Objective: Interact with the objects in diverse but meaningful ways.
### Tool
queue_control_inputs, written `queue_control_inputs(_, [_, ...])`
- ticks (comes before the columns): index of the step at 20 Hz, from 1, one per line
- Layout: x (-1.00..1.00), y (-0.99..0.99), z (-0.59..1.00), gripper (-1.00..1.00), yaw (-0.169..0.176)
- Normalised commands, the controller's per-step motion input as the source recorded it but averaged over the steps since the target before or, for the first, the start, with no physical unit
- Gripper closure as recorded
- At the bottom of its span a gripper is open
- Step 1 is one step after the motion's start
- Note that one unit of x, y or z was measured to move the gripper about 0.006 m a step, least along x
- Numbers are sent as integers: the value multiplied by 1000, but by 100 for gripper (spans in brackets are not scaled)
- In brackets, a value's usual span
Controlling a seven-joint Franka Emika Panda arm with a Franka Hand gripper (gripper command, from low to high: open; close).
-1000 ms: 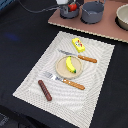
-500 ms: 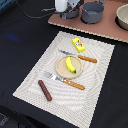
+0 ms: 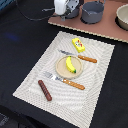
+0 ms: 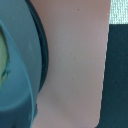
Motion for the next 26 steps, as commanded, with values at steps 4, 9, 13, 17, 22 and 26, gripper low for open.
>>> queue_control_inputs(4, [-146, 54, -174, -100, 24])
queue_control_inputs(9, [-111, 53, -86, -100, 22])
queue_control_inputs(13, [-165, 46, -89, 100, 20])
queue_control_inputs(17, [-166, 85, -108, 100, 25])
queue_control_inputs(22, [-95, 150, -63, 100, 31])
queue_control_inputs(26, [-18, 219, -87, 100, 32])
